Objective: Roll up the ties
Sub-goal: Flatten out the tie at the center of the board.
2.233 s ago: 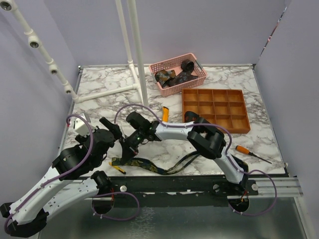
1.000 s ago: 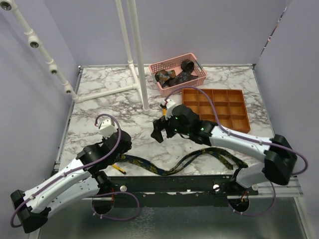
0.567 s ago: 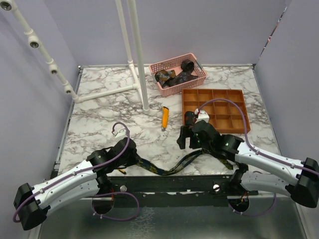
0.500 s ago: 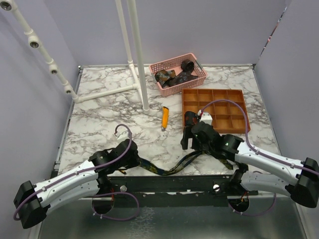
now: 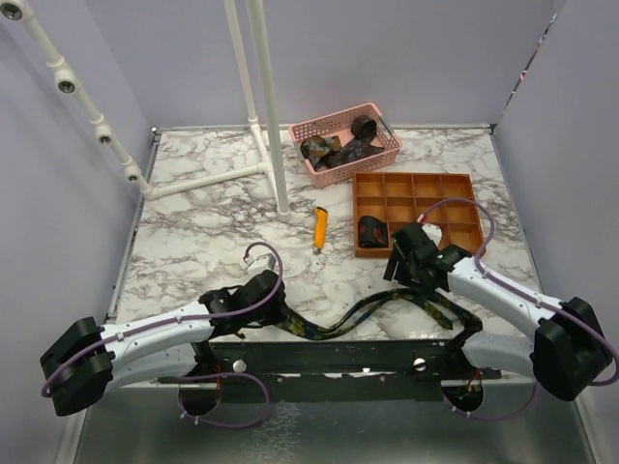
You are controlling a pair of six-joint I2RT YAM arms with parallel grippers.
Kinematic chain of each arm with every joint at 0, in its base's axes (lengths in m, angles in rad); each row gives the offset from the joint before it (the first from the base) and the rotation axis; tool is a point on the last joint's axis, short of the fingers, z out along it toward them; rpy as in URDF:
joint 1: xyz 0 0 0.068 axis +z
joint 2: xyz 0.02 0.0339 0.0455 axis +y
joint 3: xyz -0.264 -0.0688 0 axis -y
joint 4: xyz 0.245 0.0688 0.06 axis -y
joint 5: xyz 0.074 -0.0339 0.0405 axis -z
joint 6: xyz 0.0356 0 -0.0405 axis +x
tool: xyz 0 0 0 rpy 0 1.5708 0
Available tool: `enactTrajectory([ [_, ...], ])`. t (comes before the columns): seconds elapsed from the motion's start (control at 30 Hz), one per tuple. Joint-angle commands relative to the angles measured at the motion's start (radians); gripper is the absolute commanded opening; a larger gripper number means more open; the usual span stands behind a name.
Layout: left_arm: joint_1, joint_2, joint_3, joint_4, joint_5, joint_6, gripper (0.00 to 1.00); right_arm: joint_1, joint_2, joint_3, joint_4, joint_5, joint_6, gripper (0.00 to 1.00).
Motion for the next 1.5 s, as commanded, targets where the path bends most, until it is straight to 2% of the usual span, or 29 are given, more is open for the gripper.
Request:
enactTrajectory([
  [0.0, -0.001, 0.049, -0.007, 0.056, -0.145, 0.0, 0.0, -0.025, 0.098, -0.02, 0.038, -0.051, -0.006, 0.65],
  [0.17, 0.02, 0.069, -0.009, 0.071, -0.258, -0.016, 0.0, -0.084, 0.206, -0.054, 0.072, -0.149, -0.033, 0.47],
  [0.27, 0.046, 0.101, 0.001, 0.087, -0.293, -0.013, 0.0, -0.104, 0.262, -0.06, 0.06, -0.267, -0.054, 0.43],
  [0.4, 0.075, 0.178, 0.008, 0.153, -0.313, -0.004, 0.0, -0.121, 0.296, -0.038, 0.021, -0.408, -0.075, 0.44],
  [0.53, 0.09, 0.272, 0.04, 0.194, -0.33, 0.024, 0.0, -0.123, 0.187, 0.1, -0.119, -0.208, -0.079, 0.57],
  [0.6, 0.102, 0.317, 0.058, 0.207, -0.34, 0.044, 0.0, -0.121, 0.115, 0.159, -0.155, -0.146, -0.092, 0.6],
  [0.77, 0.138, 0.397, 0.109, 0.212, -0.349, 0.072, 0.0, -0.073, -0.033, 0.155, -0.131, -0.17, -0.158, 0.61],
  [0.87, 0.167, 0.432, 0.12, 0.222, -0.347, 0.079, 0.0, 0.008, -0.074, 0.11, -0.088, -0.266, -0.212, 0.55],
  [1.0, 0.206, 0.487, 0.136, 0.222, -0.326, 0.094, 0.0, 0.185, 0.007, 0.111, -0.124, -0.168, -0.177, 0.5],
  [1.1, 0.228, 0.519, 0.134, 0.224, -0.315, 0.093, 0.0, 0.203, 0.053, 0.107, -0.146, 0.008, -0.066, 0.51],
  [1.2, 0.236, 0.522, 0.119, 0.225, -0.307, 0.084, 0.0, 0.203, 0.069, 0.101, -0.072, 0.121, -0.024, 0.51],
  [1.37, 0.237, 0.488, 0.082, 0.223, -0.301, 0.071, 0.0, 0.202, 0.235, 0.128, 0.015, 0.15, -0.039, 0.51],
  [1.47, 0.24, 0.467, 0.07, 0.216, -0.304, 0.071, 0.0, 0.184, 0.343, 0.136, 0.048, 0.09, -0.065, 0.51],
])
